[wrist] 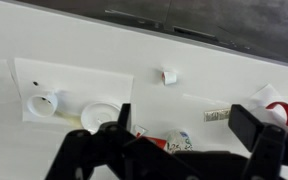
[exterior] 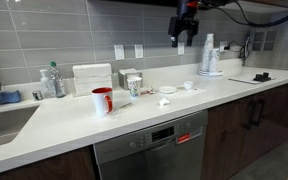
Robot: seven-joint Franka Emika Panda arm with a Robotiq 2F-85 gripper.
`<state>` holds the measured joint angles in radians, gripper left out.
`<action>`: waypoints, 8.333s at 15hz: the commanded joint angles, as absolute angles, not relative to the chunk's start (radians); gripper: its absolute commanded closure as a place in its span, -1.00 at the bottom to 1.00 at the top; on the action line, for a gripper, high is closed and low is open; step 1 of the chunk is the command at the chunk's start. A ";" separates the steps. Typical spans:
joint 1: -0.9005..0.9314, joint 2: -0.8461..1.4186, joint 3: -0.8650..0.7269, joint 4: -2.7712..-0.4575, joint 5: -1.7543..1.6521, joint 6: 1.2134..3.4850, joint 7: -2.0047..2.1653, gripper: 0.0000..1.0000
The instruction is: Lift the cup and put it in the mug cup
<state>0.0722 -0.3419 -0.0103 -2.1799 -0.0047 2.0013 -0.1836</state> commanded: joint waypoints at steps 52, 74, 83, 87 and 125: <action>0.143 0.525 0.151 -1.487 -0.134 2.163 -0.421 0.84; 0.231 0.189 0.281 -1.620 -0.053 2.006 -0.445 0.98; 0.250 0.215 0.300 -1.633 -0.051 2.052 -0.525 0.98; 0.251 0.230 0.307 -1.629 -0.050 2.095 -0.556 0.98; 0.125 0.047 0.135 -1.774 0.026 2.018 -0.127 -1.00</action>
<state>0.1216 0.0459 0.1373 -1.7785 0.0265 2.0219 -0.1280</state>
